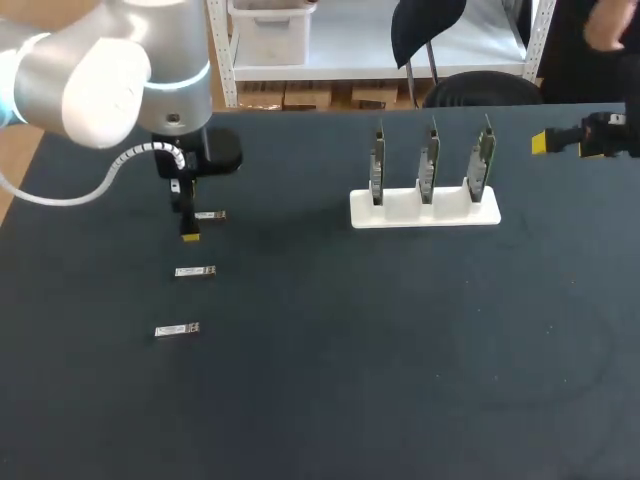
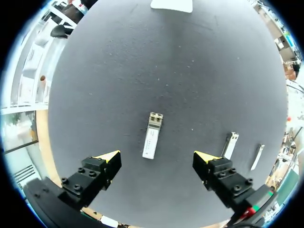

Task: Pick up the optical module with the left hand, and insert it into the network port with the right hand.

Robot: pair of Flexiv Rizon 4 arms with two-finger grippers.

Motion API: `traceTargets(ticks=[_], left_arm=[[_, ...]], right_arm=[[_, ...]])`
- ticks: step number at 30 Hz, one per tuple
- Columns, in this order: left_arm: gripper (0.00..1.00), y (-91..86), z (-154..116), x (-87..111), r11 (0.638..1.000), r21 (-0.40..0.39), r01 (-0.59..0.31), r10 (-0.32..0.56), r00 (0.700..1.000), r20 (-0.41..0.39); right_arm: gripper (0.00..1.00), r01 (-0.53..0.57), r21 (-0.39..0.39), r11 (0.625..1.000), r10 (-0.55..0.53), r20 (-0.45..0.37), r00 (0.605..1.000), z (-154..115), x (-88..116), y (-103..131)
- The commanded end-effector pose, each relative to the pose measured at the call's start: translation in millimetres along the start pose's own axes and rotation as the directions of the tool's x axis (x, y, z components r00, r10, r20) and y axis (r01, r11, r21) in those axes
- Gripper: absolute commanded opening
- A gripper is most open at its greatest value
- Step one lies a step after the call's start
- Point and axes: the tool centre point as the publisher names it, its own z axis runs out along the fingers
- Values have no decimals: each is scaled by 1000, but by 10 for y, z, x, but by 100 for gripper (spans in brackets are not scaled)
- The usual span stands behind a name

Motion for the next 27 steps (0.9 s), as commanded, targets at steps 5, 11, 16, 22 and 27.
traceTargets(ticks=[5, 11, 16, 22, 27], left_arm=[[100, 70, 46, -44, 999, 39, -17, 17, 1000, -1], [100, 60, 72, -68, 998, 61, -24, 24, 1000, 6], [100, 56, 106, -68, 997, 73, -24, 24, 1000, 7], [0, 41, 129, -53, 997, 69, -39, 39, 999, 1], [0, 48, 144, -48, 998, 63, -27, 27, 1000, -1]], right_arm=[[100, -1, 6, 1000, 1, 1, 1000, -20, 7, 18], [100, -1, 6, 1000, 1, 1, 1000, -20, 7, 18], [100, -1, 6, 1000, 1, 1, 1000, -20, 7, 18], [100, -1, 6, 1000, 1, 1, 1000, -20, 7, 18], [100, -1, 6, 1000, 1, 1, 1000, -20, 7, 18]])
